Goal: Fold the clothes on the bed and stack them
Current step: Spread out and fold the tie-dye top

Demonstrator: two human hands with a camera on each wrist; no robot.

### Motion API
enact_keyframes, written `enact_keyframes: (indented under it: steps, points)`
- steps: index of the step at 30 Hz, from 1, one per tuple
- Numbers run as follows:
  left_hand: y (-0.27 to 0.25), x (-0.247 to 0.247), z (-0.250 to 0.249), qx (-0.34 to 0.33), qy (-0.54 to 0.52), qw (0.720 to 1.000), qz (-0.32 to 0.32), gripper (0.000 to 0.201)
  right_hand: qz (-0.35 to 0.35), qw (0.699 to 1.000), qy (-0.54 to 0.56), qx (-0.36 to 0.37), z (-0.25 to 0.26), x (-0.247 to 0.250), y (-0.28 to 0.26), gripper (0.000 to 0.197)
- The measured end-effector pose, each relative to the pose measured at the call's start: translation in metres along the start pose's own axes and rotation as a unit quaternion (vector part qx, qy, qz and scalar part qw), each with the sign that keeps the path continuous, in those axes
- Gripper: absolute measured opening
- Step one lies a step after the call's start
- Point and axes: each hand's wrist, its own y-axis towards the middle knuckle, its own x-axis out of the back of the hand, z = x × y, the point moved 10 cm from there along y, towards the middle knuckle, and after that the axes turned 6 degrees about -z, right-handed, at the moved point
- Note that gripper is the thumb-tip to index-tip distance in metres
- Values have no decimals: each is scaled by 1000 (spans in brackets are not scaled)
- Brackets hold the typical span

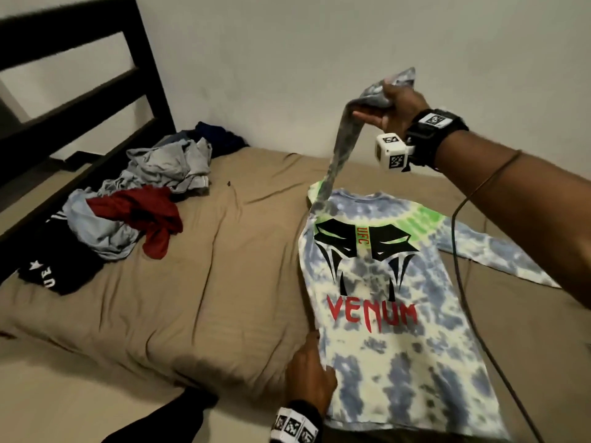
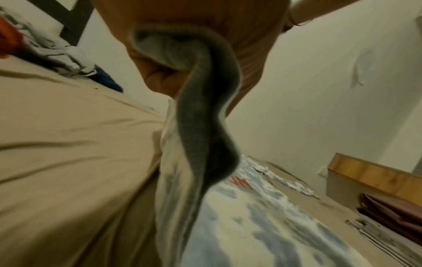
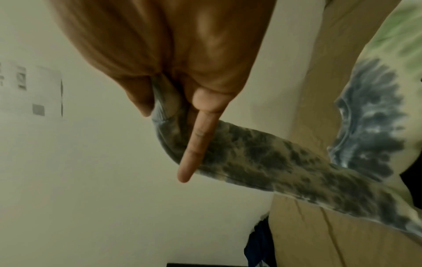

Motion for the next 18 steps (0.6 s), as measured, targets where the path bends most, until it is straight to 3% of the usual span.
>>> enact_keyframes:
  steps: [7,10,18]
  points:
    - [-23,-48,-62,-51,84,994,37,78,6,1000,4,16,52,52,-5,19]
    - [-28,-76,-71,-58,122,988,75,85,3,999,-39,8,48,81,-9,16]
    - [-29,-124,-68,-32,174,972,157,89,-42,993,-111,-18,15,170,2,34]
